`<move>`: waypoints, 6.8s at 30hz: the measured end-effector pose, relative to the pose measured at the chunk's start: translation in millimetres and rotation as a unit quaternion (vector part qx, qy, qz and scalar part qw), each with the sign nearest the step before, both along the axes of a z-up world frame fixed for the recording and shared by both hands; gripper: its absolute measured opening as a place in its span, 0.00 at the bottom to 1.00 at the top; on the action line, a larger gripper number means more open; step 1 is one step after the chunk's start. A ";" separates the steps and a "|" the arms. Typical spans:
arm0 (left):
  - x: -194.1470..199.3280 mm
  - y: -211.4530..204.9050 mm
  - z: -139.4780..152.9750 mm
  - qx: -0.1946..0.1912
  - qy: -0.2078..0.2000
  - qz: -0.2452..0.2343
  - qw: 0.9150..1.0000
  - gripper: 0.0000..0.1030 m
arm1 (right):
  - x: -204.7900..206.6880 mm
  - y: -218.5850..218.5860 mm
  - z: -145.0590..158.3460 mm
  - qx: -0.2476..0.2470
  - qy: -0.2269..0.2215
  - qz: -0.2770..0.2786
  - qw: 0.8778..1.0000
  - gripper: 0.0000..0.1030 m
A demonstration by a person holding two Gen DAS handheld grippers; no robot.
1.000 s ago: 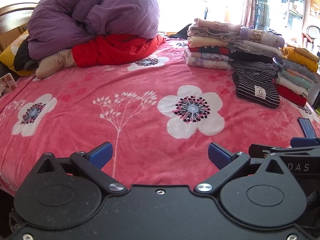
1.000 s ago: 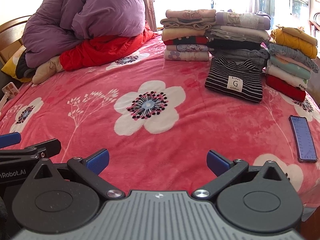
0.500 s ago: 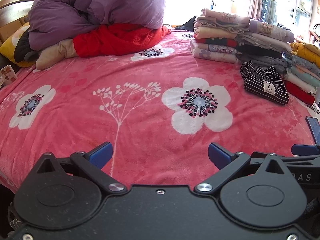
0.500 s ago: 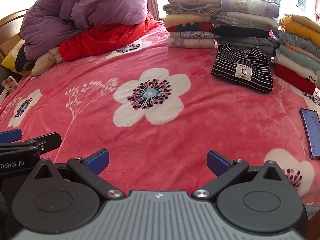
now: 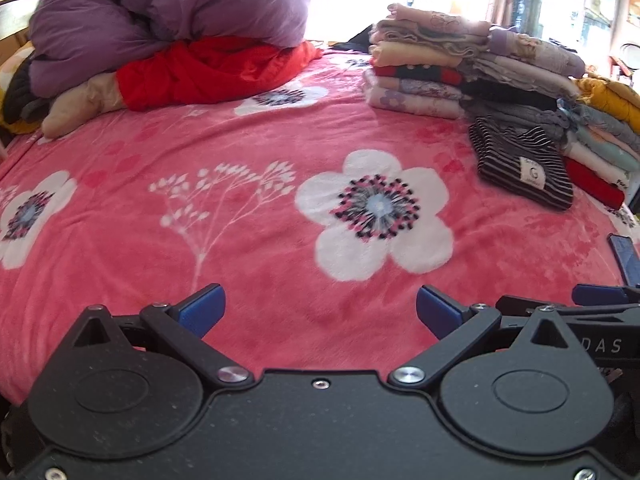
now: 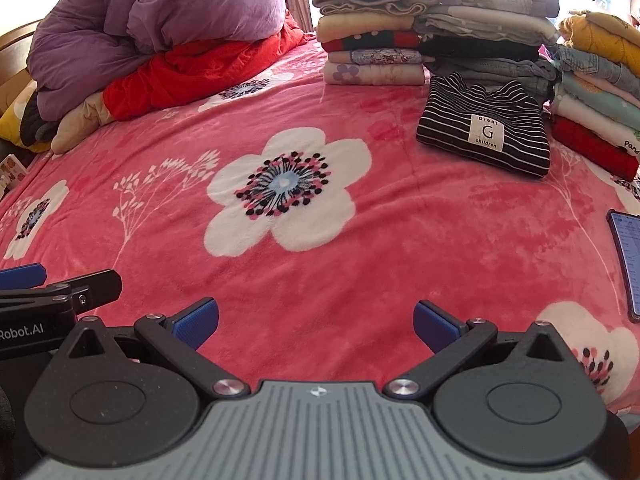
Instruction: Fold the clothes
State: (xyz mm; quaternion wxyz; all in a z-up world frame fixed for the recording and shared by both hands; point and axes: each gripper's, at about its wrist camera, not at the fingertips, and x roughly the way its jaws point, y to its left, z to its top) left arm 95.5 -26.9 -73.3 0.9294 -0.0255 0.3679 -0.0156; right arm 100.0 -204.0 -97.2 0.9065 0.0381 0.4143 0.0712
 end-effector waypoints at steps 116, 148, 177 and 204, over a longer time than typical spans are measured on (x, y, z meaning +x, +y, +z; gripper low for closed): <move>12.3 92.6 -69.3 -0.258 -0.010 0.015 0.966 0.53 | 28.4 -17.7 -72.4 0.094 -0.040 0.254 0.962 0.35; 204.7 95.2 -80.5 -0.391 -0.009 -0.119 0.913 0.25 | 199.5 -95.9 -87.1 0.430 -0.026 0.123 0.894 0.28; 280.3 93.8 -63.2 -0.248 -0.100 -0.079 0.960 0.63 | 303.8 -66.6 -63.7 0.231 -0.139 0.076 0.960 0.71; 137.5 65.7 -69.7 -0.196 -0.074 -0.183 0.960 0.15 | 180.1 -71.4 -55.6 0.297 -0.124 0.174 0.931 0.41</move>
